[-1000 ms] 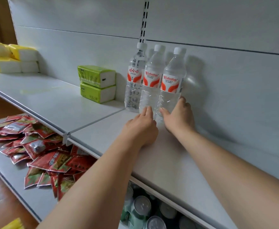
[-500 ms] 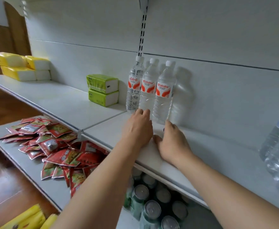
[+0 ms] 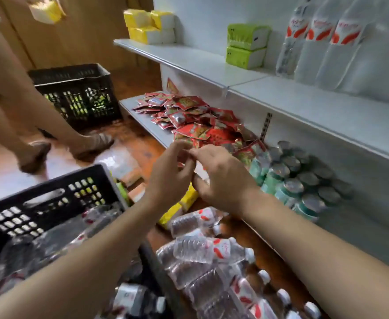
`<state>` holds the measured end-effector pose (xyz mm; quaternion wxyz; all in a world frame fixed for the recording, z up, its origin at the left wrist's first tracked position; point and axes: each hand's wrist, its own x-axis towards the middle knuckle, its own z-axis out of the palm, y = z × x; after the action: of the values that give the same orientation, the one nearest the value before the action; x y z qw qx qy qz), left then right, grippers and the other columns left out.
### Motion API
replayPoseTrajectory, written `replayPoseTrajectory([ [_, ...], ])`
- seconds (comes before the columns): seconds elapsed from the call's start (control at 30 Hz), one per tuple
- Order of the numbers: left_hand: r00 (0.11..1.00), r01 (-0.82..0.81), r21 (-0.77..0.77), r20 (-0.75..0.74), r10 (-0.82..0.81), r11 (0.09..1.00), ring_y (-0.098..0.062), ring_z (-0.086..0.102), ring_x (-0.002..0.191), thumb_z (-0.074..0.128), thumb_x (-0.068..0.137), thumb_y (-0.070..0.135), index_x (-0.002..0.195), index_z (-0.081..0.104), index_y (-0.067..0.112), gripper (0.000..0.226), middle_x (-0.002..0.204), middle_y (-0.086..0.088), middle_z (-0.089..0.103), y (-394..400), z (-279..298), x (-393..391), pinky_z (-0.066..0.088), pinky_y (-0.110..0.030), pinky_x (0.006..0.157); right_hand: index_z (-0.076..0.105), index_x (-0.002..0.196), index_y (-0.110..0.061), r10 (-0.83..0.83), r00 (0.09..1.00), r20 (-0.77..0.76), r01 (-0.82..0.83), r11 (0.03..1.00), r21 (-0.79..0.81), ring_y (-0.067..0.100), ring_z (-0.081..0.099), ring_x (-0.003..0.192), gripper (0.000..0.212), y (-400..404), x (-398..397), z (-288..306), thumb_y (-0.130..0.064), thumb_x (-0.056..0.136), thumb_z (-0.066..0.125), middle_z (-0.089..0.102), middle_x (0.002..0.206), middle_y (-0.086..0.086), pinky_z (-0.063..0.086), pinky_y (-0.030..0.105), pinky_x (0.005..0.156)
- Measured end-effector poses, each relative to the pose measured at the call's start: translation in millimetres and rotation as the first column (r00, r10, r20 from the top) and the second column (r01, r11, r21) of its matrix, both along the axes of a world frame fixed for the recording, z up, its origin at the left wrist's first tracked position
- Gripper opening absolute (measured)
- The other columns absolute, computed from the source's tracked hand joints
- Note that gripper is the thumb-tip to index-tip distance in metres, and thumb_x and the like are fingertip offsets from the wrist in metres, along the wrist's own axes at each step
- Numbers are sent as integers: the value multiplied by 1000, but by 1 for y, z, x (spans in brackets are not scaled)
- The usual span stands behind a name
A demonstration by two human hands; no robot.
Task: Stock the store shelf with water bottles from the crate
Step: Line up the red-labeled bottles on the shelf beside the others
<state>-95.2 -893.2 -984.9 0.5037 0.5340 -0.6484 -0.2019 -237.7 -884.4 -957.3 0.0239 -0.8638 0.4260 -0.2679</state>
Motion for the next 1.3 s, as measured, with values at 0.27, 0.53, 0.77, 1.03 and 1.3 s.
replayPoseTrajectory([
  [0.27,937,-174,424,350,16,889,-17,64,83,63,92,21,97,67,17,8,85,1,69,113,-78,128,50,-33,78,64,117,-4,265,963,49,-269,953,137,36,64,95,40,76,100,-80,-26,82,62,67,103,15,56,42,81],
  [0.53,646,-177,857,472,-600,485,-29,61,115,58,90,21,132,56,19,43,125,-6,64,198,-135,184,49,-33,91,61,119,-17,520,787,-332,-182,710,681,30,60,107,37,128,172,-144,-41,92,59,66,115,8,49,37,83],
  [0.77,659,-232,876,461,-594,423,-22,59,110,70,86,44,130,49,23,53,127,1,60,223,-152,222,47,-31,88,49,112,-14,622,646,-443,24,563,826,31,57,108,27,138,184,-185,-30,94,62,59,121,9,50,42,89],
  [1.03,850,-99,829,358,-386,550,-12,56,111,84,68,56,133,47,29,79,127,9,57,213,-122,232,48,-28,97,56,119,-19,450,889,-90,-283,692,664,20,56,101,30,122,181,-127,-41,101,47,59,108,-3,43,36,86],
  [1.3,985,153,591,-22,-174,792,-2,70,95,80,76,53,117,59,33,50,106,17,73,166,-47,169,55,-22,85,59,129,-27,74,904,420,-256,883,395,4,55,79,33,88,127,-46,-36,97,61,61,108,-8,47,24,81],
])
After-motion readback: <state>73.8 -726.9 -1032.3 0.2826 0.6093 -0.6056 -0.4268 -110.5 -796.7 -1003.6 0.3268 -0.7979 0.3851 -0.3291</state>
